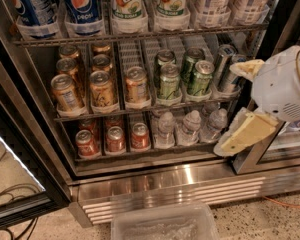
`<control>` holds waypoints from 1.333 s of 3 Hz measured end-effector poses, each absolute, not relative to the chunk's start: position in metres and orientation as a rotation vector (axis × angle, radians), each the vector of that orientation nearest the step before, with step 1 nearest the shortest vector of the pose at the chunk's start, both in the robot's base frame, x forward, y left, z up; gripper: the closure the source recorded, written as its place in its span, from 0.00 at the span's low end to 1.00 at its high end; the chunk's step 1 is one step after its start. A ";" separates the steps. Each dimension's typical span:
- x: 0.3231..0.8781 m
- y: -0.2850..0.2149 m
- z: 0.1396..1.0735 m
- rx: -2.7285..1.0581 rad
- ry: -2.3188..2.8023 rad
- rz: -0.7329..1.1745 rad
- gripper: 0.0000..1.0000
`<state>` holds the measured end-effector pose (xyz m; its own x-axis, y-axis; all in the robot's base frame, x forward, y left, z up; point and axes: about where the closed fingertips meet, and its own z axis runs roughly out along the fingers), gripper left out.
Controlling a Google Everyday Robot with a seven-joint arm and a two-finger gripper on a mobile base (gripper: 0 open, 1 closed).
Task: Pick pepsi can from top shelf of fridge
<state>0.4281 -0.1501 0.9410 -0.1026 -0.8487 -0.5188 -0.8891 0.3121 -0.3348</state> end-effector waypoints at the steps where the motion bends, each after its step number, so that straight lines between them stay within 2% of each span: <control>1: 0.434 -0.128 0.927 -1.423 1.858 0.146 0.00; 3: 0.462 -0.099 0.917 -1.206 1.646 0.186 0.00; 4: 0.465 -0.076 0.941 -1.135 1.508 0.219 0.00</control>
Offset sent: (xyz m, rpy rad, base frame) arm 0.0424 0.0599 -0.0152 0.4953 -0.3236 -0.0758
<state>0.4649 -0.0761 0.9413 0.1491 -0.5184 -0.8420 -0.7364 0.5101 -0.4445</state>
